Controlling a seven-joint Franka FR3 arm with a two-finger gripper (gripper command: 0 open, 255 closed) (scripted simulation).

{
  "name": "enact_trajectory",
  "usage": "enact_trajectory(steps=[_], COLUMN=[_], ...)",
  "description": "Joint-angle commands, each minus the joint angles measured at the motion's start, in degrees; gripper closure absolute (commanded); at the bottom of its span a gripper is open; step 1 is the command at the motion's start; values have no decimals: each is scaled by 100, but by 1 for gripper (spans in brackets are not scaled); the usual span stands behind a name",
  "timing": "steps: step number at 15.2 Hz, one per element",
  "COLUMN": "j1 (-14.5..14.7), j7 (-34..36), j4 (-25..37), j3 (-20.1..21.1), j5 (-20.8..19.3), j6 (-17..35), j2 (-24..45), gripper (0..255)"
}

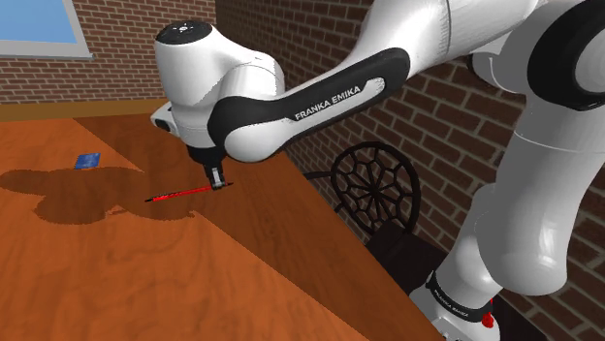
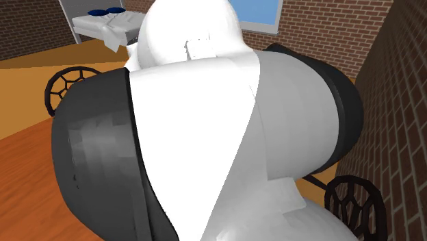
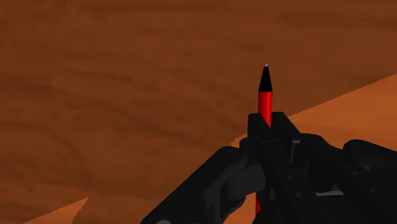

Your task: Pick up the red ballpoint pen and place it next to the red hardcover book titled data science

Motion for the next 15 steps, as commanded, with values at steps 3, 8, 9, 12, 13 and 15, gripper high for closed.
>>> enact_trajectory(steps=[3,8,9,12,13,15], j1=[-234,-608,-680,-895,-965,-1105], j7=[-398,-1025,-1149,-1521,-1644,-1890], j4=[44,206,259,461,542,728], j3=[-153,-405,-454,-591,-634,-715], j5=[43,84,93,124,136,162], j6=[92,271,299,366,382,404], j2=[7,150,193,353,416,556], gripper=[255,255,255,255,255,255])
